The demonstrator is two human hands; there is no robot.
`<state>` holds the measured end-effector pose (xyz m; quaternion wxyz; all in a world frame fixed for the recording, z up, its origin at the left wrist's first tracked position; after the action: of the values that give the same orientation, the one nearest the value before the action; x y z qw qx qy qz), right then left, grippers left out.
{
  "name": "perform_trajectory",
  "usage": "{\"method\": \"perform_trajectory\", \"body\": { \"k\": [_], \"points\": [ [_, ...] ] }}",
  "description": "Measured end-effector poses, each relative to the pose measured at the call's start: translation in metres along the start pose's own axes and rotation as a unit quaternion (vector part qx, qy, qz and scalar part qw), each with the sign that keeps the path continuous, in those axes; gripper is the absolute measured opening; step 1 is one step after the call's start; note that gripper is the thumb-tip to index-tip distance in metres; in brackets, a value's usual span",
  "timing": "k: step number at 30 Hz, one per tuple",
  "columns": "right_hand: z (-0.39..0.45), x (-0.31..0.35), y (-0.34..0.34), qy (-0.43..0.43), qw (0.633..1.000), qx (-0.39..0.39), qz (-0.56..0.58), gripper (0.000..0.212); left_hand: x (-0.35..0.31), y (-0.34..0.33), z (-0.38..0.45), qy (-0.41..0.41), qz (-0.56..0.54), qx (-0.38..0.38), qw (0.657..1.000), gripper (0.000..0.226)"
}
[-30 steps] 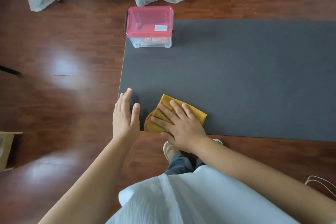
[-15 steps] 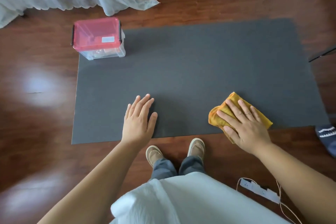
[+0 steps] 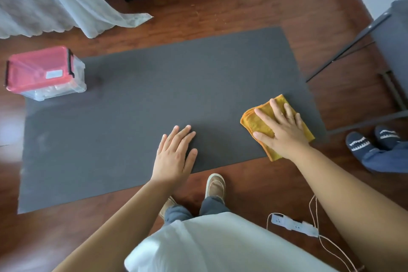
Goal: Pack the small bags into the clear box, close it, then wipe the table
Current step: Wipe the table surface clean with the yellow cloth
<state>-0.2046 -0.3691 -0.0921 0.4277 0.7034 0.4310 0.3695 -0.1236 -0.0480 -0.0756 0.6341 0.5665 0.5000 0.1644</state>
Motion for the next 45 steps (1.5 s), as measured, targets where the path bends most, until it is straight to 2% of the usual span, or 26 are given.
{"method": "perform_trajectory", "body": {
  "k": [8, 18, 25, 33, 45],
  "points": [
    [0.027, -0.002, 0.004, -0.108, 0.990, -0.082, 0.041, 0.066, -0.019, -0.015, 0.015, 0.006, 0.048, 0.007, 0.999, 0.056],
    [0.006, -0.022, -0.008, -0.146, 0.979, -0.126, 0.059, 0.064, -0.011, -0.022, 0.011, 0.020, 0.082, 0.013, 0.996, 0.061],
    [-0.002, -0.036, -0.014, -0.120, 0.985, -0.123, 0.029, 0.061, -0.013, -0.023, 0.012, 0.024, 0.076, 0.008, 0.997, 0.063],
    [0.068, -0.052, 0.019, -0.124, 0.984, -0.114, 0.051, 0.063, -0.031, -0.020, 0.040, 0.045, 0.044, -0.021, 0.998, 0.058],
    [0.209, -0.050, 0.072, -0.080, 0.991, -0.097, 0.047, 0.061, -0.024, -0.029, 0.063, 0.037, 0.068, -0.005, 0.997, 0.047]
  ]
}}
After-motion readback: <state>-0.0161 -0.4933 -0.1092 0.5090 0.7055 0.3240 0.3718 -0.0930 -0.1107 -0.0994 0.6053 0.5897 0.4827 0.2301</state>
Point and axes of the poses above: each hand's wrist, its own z-axis towards the middle knuckle, its own y-axis out of the back of the hand, x = y × z, the point moved 1 cm from there along z, towards the middle knuckle, and after that the axes turned 3 degrees about y, right-handed, at the moved point
